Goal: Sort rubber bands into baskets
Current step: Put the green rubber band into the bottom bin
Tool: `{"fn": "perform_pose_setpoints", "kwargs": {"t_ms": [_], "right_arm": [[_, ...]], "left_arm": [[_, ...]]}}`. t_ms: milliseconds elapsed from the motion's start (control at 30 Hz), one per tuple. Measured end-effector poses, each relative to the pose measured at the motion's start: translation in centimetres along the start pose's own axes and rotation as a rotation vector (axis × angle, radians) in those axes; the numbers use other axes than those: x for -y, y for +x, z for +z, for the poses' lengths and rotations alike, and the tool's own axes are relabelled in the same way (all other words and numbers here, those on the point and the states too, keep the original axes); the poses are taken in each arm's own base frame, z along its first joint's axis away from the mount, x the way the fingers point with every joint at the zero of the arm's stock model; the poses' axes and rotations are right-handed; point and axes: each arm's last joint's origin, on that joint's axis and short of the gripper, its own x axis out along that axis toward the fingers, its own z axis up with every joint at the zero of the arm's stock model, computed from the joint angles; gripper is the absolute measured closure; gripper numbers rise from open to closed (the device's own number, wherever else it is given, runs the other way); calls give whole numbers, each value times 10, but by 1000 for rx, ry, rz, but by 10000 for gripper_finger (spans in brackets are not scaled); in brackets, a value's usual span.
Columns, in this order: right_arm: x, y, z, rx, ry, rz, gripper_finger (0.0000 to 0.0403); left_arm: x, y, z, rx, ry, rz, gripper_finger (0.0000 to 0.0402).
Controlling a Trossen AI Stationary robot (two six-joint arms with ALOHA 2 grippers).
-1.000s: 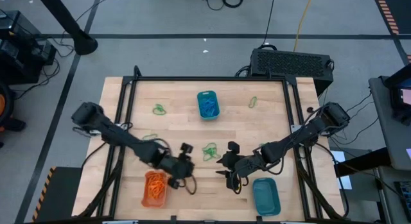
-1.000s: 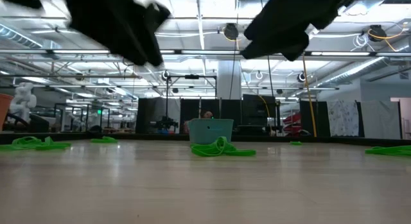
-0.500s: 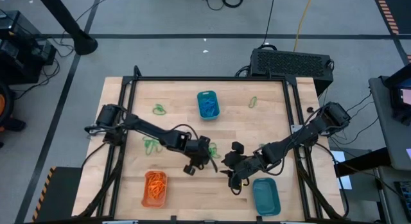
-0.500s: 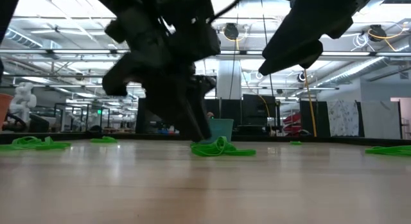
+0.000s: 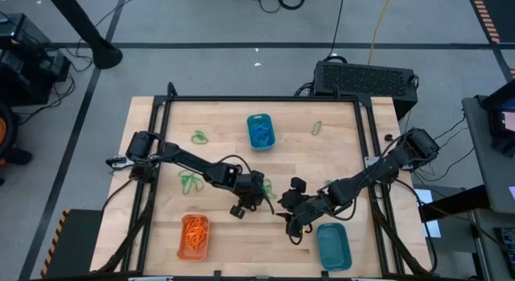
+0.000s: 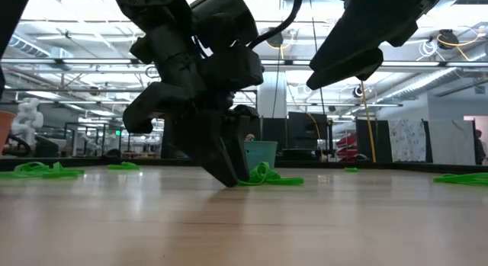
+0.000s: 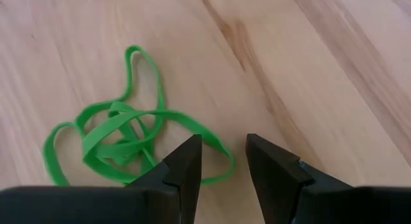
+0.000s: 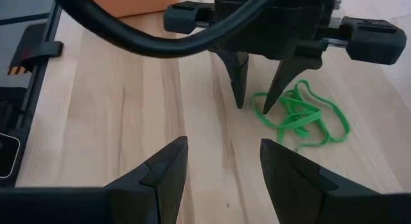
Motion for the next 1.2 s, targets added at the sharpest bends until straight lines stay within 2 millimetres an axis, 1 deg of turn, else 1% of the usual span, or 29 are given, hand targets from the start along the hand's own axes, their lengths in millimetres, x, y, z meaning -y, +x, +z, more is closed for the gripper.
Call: {"fn": "perform_pose_setpoints", "kwargs": {"t_ms": [67,133,200,333,367,500,600,700,833,933,1067,1200], "right_arm": [[0,0,0,1,0,0,216],[0,0,0,2,1,1,216],[0,0,1,6,2,3,216],[0,0,1,7,3,4,216],[-1,0,1,9,4,5,216],[-1,0,1,13,6,8,216],[-1,0,1,13,6,8,216],[-1,0,1,13,6,8,216],[-1,0,1,12,6,8,216],[-1,0,1,12,6,8,216],[-1,0,1,11,5,8,216],[-1,0,1,10,2,9,216]], "left_arm": [[-2,0,-1,-9,-7,-4,275],[-4,-1,-3,-21,-22,-8,292],[-7,-2,-5,-30,-46,-9,317],[-8,-2,-6,-34,-52,-4,381],[-8,-2,-6,-34,-52,-3,390],[-8,-3,-5,-30,-51,1,393],[-4,-12,-3,-30,-44,0,397],[0,-31,9,22,-24,37,398],[8,-67,24,110,5,82,398],[16,-99,32,160,14,90,399],[30,-139,33,195,-18,76,399],[47,-172,32,233,-27,62,400]]}}
